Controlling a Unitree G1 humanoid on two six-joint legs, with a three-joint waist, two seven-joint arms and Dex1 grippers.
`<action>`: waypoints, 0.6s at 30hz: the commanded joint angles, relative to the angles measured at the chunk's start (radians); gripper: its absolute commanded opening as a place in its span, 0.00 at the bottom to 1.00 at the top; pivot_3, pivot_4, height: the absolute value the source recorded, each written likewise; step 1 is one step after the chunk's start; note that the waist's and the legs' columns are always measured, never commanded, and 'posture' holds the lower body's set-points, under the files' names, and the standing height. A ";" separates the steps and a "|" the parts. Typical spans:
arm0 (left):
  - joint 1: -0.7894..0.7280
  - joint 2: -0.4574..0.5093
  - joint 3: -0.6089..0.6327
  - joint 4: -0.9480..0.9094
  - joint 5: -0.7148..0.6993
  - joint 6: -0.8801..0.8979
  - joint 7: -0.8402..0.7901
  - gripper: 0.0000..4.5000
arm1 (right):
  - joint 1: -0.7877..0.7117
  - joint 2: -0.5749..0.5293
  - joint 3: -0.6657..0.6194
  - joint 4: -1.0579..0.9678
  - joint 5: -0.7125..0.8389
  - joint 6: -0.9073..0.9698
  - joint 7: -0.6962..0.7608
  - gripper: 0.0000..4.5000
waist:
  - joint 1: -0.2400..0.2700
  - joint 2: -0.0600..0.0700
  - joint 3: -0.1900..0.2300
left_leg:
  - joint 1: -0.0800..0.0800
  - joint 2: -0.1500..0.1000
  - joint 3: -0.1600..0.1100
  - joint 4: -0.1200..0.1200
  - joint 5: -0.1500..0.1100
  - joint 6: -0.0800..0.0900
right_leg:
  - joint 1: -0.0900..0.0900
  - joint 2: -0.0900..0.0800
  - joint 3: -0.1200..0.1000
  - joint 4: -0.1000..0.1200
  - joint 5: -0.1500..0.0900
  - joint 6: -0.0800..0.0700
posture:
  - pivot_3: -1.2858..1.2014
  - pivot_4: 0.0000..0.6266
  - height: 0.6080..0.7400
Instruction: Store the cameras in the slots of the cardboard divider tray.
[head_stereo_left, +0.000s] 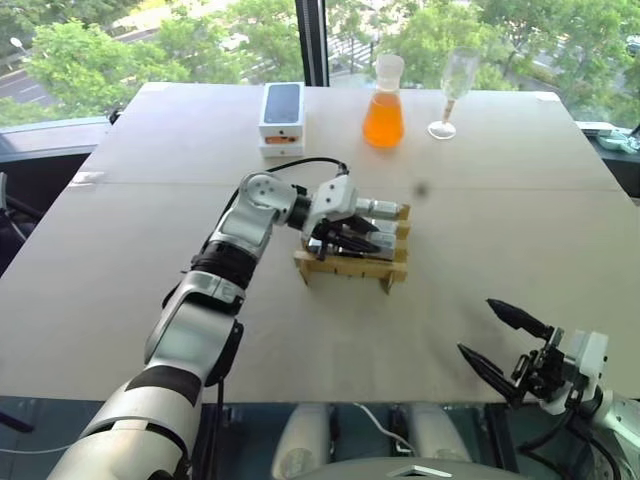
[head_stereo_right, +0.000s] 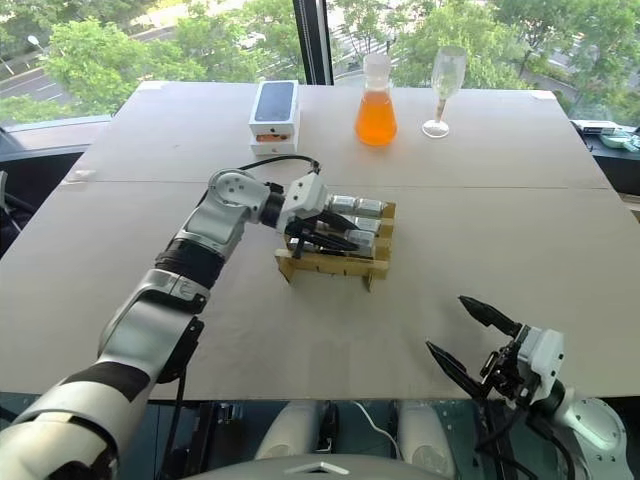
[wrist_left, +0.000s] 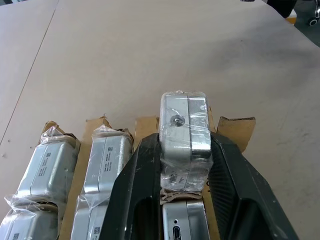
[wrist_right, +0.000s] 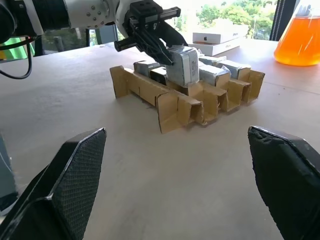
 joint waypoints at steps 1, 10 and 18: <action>0.018 0.031 0.022 -0.028 0.016 0.021 0.021 0.17 | -0.003 -0.009 -0.022 -0.027 0.007 0.001 -0.003 1.00 | 0.000 0.000 0.000 | 0.000 0.000 0.000 0.000 0.000 0.000 | 0.000 0.000 0.000 0.000 0.000 0.000 | 0.52 0.24 1.00; 0.027 -0.011 0.049 -0.038 0.007 0.019 0.093 0.17 | -0.018 -0.010 -0.019 -0.039 0.003 0.019 -0.019 1.00 | 0.001 0.000 0.000 | 0.000 0.000 0.000 0.000 0.000 0.000 | 0.000 0.000 0.000 0.000 0.000 0.000 | 0.52 0.24 1.00; -0.002 -0.027 0.062 0.006 0.003 -0.015 0.128 0.17 | -0.017 -0.008 -0.018 -0.037 0.001 0.018 -0.019 1.00 | 0.001 0.000 0.000 | -0.001 0.000 0.000 0.000 0.000 0.000 | 0.000 0.000 0.000 -0.002 0.000 0.000 | 0.52 0.24 1.00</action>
